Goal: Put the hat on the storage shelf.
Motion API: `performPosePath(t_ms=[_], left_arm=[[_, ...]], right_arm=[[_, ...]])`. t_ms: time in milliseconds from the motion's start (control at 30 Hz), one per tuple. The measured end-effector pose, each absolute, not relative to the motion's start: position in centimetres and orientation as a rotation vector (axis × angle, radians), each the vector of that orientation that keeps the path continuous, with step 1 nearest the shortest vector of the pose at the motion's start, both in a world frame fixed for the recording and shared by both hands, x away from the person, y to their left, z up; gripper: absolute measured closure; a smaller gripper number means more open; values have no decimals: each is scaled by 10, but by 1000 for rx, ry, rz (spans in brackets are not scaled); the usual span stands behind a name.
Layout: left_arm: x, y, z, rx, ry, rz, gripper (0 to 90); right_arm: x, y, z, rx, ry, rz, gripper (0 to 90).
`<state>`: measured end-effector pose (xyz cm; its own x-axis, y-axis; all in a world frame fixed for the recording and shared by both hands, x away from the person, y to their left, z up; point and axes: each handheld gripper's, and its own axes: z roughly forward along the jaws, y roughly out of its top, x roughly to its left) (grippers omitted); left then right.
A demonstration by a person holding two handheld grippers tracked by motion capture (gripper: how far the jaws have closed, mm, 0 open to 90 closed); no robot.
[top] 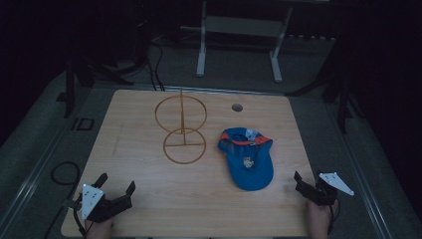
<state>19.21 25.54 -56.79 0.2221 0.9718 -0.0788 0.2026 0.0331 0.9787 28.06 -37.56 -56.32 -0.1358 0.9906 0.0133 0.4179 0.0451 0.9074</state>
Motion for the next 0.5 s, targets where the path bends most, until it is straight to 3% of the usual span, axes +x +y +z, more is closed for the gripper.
performPosePath(t_ms=[500], left_arm=[[195, 248, -568, 1435, 1144, 855, 22]], right_arm=[[281, -370, -555, 1392, 1729, 1066, 130]])
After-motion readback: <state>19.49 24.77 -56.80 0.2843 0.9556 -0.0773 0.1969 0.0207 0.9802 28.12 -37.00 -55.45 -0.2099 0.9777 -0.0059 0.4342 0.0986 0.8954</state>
